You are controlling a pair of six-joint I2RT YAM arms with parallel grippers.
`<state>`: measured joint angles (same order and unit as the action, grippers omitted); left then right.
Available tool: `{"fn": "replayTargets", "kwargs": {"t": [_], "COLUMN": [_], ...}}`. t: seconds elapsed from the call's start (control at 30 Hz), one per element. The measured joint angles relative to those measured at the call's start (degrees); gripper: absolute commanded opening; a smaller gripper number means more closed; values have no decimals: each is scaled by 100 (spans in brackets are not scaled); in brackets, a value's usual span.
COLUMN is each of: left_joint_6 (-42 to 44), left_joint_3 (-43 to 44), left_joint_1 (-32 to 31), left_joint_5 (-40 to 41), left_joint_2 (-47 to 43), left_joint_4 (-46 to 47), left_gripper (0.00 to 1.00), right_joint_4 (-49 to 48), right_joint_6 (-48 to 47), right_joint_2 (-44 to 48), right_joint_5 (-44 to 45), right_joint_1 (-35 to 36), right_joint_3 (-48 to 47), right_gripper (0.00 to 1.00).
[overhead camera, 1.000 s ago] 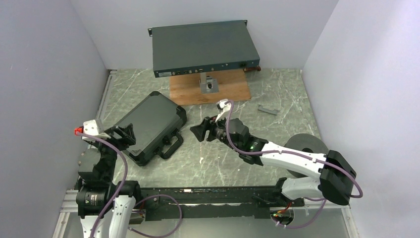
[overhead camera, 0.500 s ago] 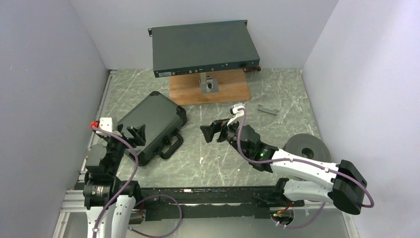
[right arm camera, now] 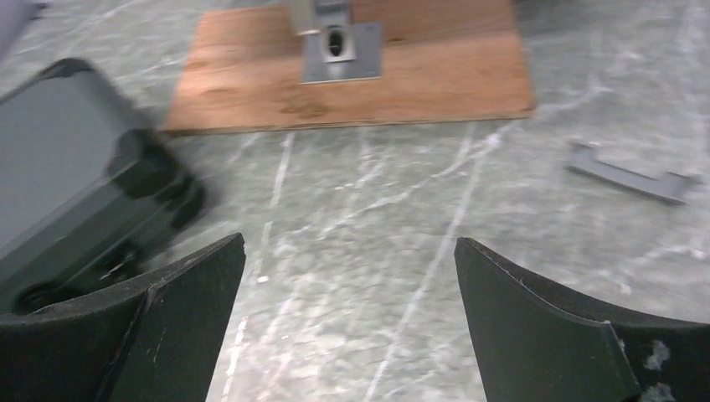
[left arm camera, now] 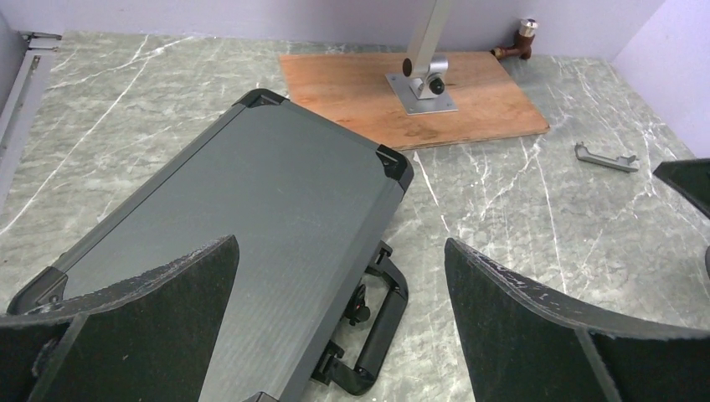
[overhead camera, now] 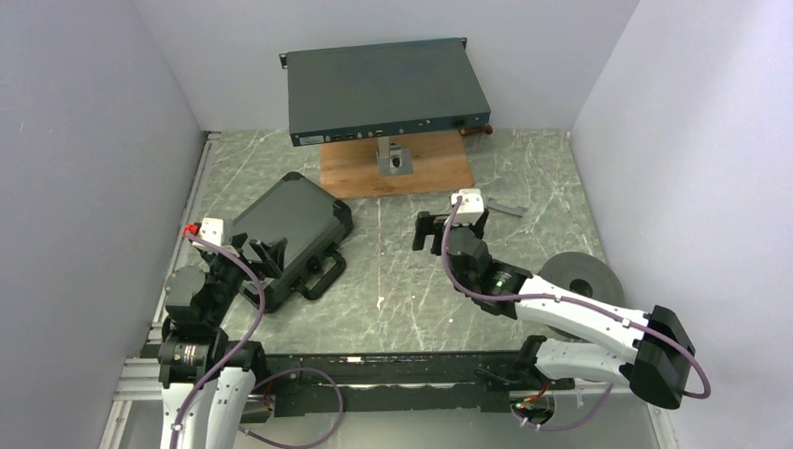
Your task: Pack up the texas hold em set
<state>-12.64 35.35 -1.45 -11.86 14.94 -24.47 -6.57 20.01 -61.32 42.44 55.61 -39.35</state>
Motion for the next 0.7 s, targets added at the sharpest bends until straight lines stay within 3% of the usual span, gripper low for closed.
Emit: {"fn": "replayTargets", "kwargs": {"t": [0.37,0.7], "left_joint_6": [101,122], "left_joint_3": [0,0], "left_joint_1": [-101,-149], "left_joint_5": [17,186], "left_joint_2": [0,28], "left_joint_4": [-20,-28], "left_gripper": [100,100], "right_joint_4": [1569,1753], "right_joint_6": [909,1032], "right_joint_2": [131,424], "right_joint_5": [356,120], "right_joint_1": [-608,-608], "right_joint_3": [-227,-227], "right_gripper": [100,100]}}
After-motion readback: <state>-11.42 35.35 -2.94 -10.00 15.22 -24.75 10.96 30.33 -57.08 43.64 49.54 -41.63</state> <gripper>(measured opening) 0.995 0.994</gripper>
